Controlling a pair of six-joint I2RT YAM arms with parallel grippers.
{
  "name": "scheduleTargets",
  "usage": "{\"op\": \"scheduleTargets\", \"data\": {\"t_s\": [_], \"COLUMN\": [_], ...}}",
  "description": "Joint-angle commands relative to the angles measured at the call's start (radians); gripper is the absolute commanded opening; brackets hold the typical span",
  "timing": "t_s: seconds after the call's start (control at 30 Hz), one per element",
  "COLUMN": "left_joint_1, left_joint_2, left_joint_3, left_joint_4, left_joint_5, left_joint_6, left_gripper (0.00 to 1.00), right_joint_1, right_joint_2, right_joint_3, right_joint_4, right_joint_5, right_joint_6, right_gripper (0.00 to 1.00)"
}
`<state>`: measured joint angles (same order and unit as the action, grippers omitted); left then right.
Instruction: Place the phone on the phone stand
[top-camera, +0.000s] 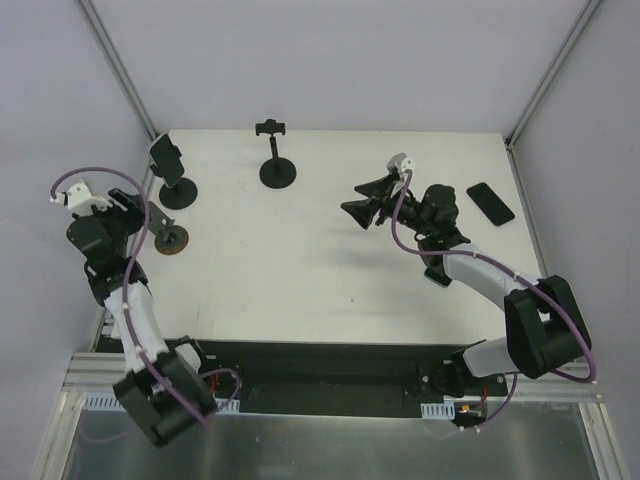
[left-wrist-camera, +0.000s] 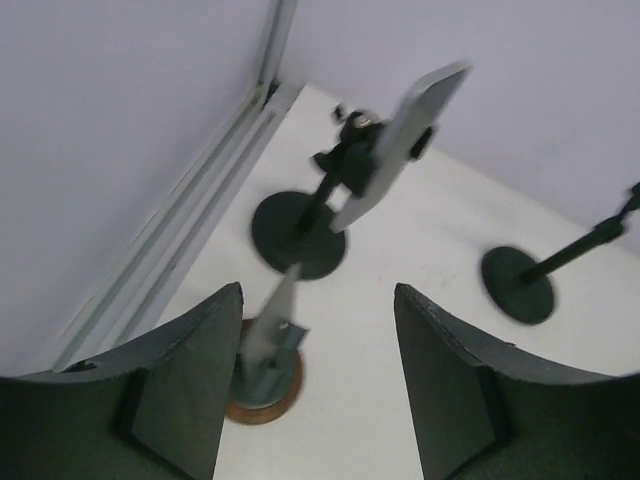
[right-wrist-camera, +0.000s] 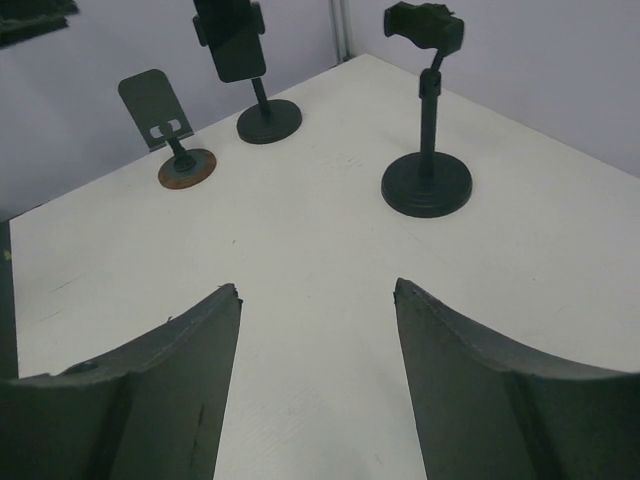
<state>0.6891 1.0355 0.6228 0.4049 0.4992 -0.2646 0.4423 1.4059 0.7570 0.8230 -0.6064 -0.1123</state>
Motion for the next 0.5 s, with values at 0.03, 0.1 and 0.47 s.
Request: {"op": "scheduleTargets", "data": {"t_s": [0.03,0.1,0.47], "left_joint_1": [-0.327,-0.458,-0.930], "left_joint_2": [-0.307,-0.304,0.150], "left_joint_3": [0.066,0.080,0.373], "left_joint_4": [-0.242,-0.248,-0.346], "left_joint_5": [-0.445,-0.423,-0.239], "left_joint_6": [-0.070,-0.073,-0.002], "left_gripper": [0.61,0.61,0.66], "right_joint_1": [-0.077,-0.097,-0.206], "right_joint_2": [0.004,0.011,-0.010], "right_joint_3": [0.042,0.044,0.207], "right_joint_4": [-0.018,-0.048,-0.791], "right_joint_5": [0.066,0.098,0.804], "right_joint_6": [0.068,0.100,0.379], "right_gripper": [0.67,0.67,0.96]}}
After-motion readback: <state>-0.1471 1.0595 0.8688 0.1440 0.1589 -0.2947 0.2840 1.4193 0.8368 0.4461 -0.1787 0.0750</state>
